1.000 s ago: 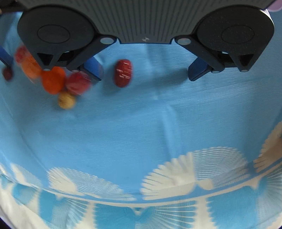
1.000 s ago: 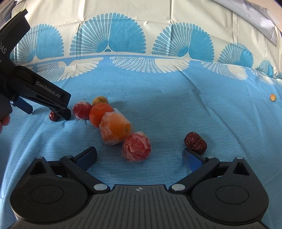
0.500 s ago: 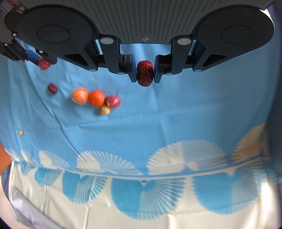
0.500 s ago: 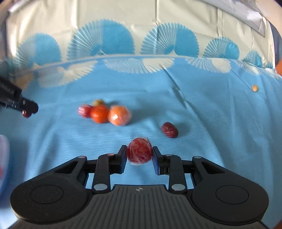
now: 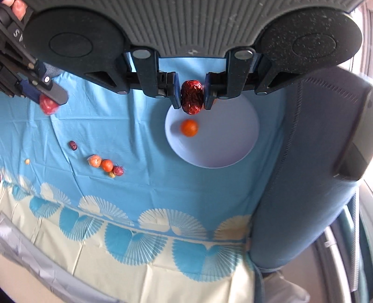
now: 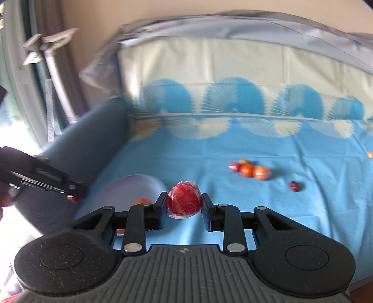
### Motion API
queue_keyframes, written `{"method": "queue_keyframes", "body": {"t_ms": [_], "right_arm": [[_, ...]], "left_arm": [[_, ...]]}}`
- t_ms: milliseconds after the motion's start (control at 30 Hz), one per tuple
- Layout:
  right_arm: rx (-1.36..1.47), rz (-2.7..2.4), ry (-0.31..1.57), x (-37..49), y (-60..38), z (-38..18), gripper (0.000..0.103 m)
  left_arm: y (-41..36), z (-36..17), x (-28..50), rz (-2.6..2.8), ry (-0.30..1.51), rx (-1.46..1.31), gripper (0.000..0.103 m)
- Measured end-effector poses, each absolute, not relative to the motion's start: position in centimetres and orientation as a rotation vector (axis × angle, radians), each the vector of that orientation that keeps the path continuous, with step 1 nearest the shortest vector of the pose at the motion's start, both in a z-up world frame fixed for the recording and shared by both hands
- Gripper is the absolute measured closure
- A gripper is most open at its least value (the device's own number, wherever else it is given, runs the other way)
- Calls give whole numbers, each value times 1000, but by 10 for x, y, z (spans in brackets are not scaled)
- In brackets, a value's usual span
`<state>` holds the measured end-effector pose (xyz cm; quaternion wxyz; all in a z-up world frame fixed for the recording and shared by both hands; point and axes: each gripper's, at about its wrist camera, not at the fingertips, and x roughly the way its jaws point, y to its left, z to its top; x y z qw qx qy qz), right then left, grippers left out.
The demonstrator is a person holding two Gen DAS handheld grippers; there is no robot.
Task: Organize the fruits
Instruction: 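Carry the red date and red wrapped fruit over the white plate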
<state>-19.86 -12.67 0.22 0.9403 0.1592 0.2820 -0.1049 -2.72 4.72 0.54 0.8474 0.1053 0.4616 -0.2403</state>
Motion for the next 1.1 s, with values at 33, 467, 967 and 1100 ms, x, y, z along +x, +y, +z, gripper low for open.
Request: {"method": "queue_keyframes", "body": {"t_ms": [33, 467, 967, 1100], "right_arm": [[323, -193, 573, -203, -117, 8, 71], [159, -135, 536, -239, -47, 38, 71], [130, -122, 547, -237, -38, 39, 71], [138, -126, 558, -235, -40, 36, 71]], "left_arm": [[56, 9, -34, -504, 966, 215, 81], [115, 34, -84, -510, 885, 117, 81], [119, 33, -85, -501, 890, 114, 81], [116, 31, -82, -504, 898, 117, 81]]}}
